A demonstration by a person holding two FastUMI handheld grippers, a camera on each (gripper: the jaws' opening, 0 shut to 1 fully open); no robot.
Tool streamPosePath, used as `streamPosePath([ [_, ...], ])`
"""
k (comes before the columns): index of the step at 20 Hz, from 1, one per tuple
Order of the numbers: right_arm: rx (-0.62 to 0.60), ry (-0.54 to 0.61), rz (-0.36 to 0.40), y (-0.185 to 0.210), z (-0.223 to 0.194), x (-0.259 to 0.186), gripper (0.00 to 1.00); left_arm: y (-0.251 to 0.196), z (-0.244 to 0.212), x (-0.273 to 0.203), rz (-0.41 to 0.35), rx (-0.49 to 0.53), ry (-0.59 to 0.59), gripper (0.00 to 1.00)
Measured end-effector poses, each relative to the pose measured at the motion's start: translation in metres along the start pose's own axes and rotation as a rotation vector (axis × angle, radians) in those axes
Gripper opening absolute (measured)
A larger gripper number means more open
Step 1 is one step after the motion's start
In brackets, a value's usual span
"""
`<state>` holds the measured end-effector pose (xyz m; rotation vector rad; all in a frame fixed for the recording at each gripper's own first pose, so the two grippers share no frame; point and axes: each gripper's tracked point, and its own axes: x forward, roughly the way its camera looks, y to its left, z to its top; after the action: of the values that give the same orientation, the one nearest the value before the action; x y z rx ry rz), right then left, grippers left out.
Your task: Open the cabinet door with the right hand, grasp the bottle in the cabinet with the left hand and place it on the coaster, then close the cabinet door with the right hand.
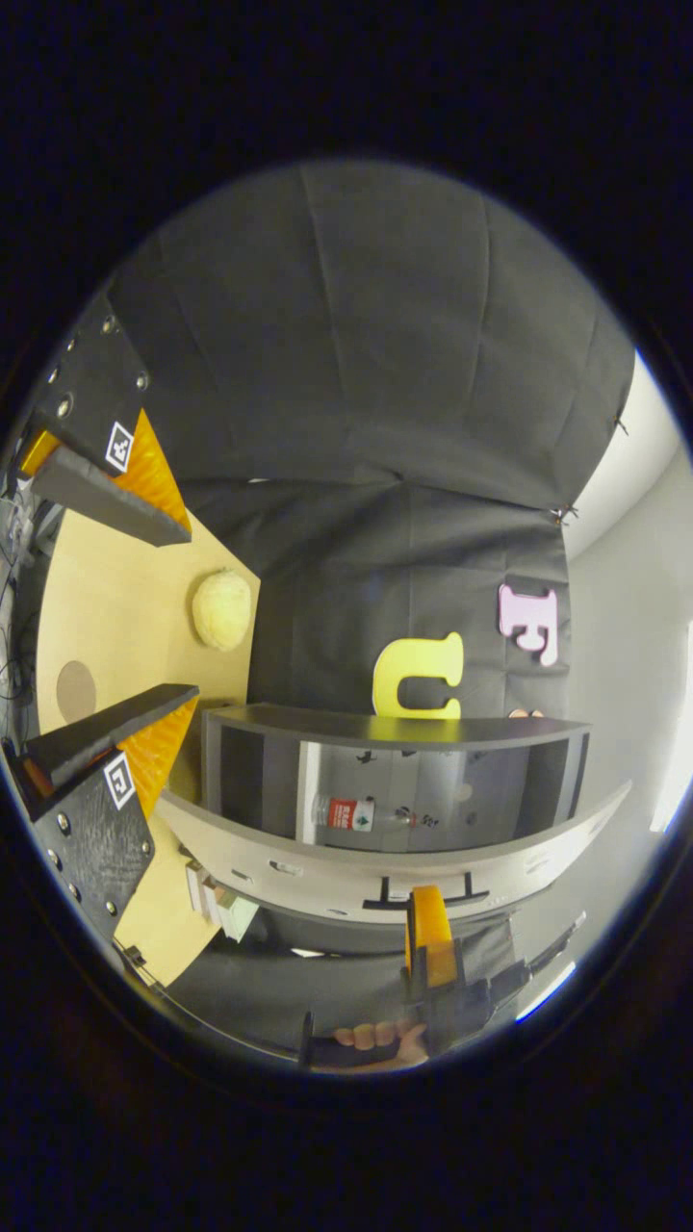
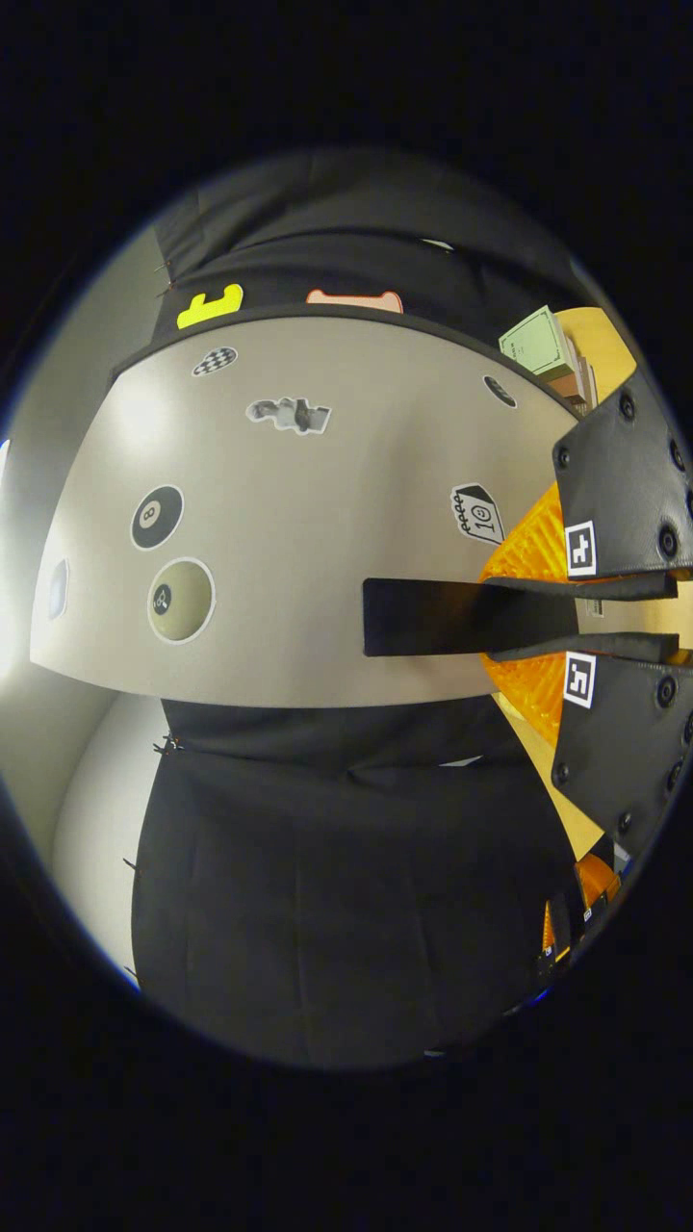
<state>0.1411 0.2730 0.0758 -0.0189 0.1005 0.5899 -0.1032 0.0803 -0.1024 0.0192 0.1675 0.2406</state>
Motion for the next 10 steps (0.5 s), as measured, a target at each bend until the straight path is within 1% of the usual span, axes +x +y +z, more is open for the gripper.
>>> streamPosePath([
  [3, 0.002, 0.006, -0.018, -0.006, 0.002, -0.001, 0.14, -0.021, 0.006, 0.005, -0.056, -0.006, -0.006, 0.87],
  [6, 0.068, 0.025, -0.031, -0.014, 0.001, -0.004, 0.14, -0.045, 0.008, 0.015, -0.119, 0.004, 0.001, 0.87],
  [8, 0.07, 0.013, -0.071, -0.018, 0.002, -0.007, 0.14, -0.065, 0.013, 0.021, -0.16, 0.023, 0.0, 0.87],
  [10, 0.065, 0.001, -0.132, -0.027, 0.002, -0.013, 0.14, -0.077, 0.019, 0.023, -0.192, 0.051, -0.005, 0.87],
])
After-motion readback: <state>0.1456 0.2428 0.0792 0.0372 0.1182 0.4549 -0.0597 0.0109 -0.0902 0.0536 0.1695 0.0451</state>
